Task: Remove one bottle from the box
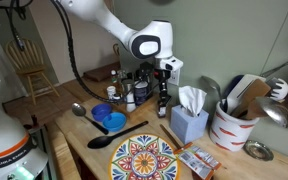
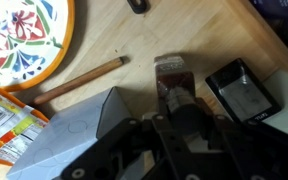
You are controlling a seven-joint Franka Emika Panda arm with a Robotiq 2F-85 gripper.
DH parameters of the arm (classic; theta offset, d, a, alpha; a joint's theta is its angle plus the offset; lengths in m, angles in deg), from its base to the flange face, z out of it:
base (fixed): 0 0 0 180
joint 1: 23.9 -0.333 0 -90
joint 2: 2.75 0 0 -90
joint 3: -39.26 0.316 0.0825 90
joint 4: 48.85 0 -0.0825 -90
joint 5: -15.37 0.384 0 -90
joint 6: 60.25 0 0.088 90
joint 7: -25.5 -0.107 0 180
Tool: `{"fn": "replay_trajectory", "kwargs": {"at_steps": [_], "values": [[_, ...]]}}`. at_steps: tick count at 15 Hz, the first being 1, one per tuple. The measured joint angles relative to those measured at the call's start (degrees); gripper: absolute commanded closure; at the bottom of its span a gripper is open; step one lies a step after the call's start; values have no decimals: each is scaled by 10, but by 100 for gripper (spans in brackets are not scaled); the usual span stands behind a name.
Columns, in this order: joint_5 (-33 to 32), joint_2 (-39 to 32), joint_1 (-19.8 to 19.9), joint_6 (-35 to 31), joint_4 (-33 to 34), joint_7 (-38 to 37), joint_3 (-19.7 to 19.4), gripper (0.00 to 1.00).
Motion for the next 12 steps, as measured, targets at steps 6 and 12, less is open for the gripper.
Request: {"fn": "replay_trajectory", "kwargs": {"at_steps": [6,12], "values": [[1,-3,-1,0,7,0,0,14],[18,60,14,99,32,61,-7,0]]}}
